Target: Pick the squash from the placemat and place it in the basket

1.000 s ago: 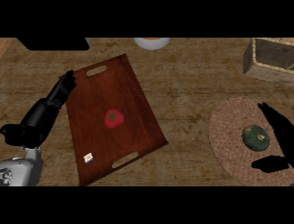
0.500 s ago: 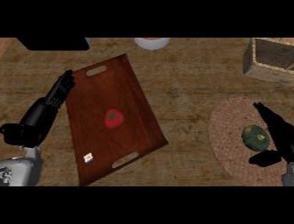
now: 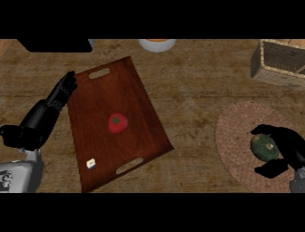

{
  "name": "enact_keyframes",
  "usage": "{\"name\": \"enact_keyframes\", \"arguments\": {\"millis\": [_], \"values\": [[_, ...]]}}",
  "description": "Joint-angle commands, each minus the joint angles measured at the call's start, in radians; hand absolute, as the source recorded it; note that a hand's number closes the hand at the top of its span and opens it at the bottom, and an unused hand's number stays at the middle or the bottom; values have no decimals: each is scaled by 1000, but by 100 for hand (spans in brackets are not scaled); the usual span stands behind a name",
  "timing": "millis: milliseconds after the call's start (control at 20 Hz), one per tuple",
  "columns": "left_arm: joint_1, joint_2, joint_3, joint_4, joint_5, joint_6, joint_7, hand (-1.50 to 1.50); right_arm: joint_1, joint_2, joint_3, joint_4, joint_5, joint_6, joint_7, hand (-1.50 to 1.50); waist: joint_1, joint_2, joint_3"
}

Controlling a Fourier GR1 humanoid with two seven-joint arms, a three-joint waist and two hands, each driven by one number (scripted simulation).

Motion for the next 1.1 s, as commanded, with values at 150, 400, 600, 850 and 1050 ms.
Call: {"name": "enact_keyframes", "arguments": {"millis": [150,400,600,850,1050], "values": [[43,9,3,-63,-1,-14,24,0,27,51,60,10,88,-71,14,150,2,5,12],[28,-12,-4,-10,-21,6,-17,0,-16,24,101,11,163,-96,-16,150,2,6,12],[27,9,12,-58,12,-21,29,0,-120,84,182,-171,161,150,147,150,7,3,10],[9,8,20,-34,10,-23,14,0,-137,128,210,-333,149,254,227,150,-1,5,11],[-27,3,22,14,3,-15,19,0,-113,201,173,-438,60,266,256,150,-8,5,11]]}}
